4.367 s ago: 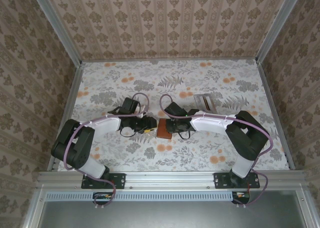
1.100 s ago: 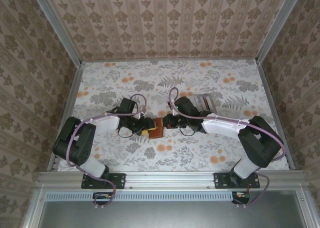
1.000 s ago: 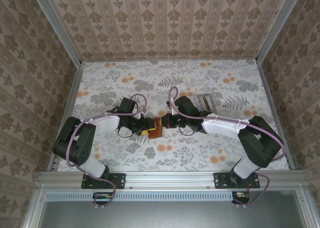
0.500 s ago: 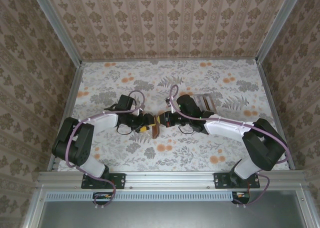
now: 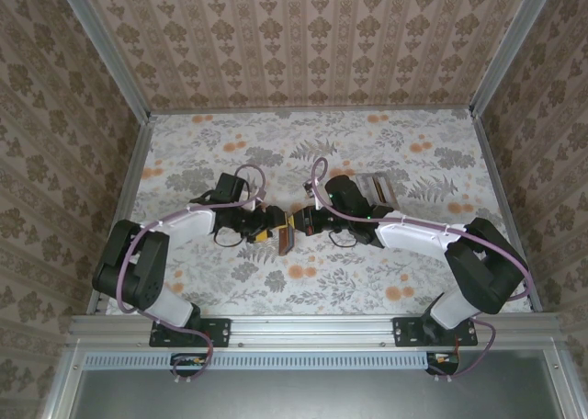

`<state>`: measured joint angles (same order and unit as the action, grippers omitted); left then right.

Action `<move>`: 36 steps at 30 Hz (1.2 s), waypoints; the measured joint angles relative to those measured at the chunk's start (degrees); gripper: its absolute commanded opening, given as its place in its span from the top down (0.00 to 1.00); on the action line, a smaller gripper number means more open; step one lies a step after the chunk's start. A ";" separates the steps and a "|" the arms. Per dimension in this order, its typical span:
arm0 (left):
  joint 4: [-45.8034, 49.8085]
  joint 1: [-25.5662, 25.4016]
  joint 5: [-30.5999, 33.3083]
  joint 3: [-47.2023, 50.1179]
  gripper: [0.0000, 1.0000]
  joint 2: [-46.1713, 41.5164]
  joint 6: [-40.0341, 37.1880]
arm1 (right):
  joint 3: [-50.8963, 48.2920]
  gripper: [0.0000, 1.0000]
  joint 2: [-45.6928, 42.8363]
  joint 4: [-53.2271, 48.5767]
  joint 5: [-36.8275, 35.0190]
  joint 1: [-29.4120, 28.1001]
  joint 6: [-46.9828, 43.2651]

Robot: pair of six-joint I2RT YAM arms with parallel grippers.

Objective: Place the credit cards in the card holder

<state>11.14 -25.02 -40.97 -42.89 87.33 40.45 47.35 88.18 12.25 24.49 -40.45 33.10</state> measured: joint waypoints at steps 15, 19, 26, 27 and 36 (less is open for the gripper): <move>0.24 -0.07 1.92 -0.02 0.24 2.21 -2.89 | -0.39 1.00 0.00 0.46 -0.04 0.00 -0.37; 0.98 -0.07 2.23 -0.50 0.29 2.49 -3.96 | -1.14 1.00 -0.35 0.83 -0.59 0.00 -0.35; 2.01 0.04 2.19 -1.11 0.23 2.71 -5.49 | -1.88 1.00 -2.34 0.79 -2.45 0.00 -0.37; 2.19 0.04 2.19 -1.31 0.23 2.71 -5.64 | -1.88 1.00 -2.49 0.79 -2.64 -0.02 -0.37; 2.10 0.11 1.97 -1.64 0.25 2.71 -5.81 | -2.16 1.00 -3.06 0.81 -3.28 0.00 -0.37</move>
<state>13.23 -24.91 -39.00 -44.53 90.04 34.63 45.19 85.12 13.06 21.21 -40.45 32.73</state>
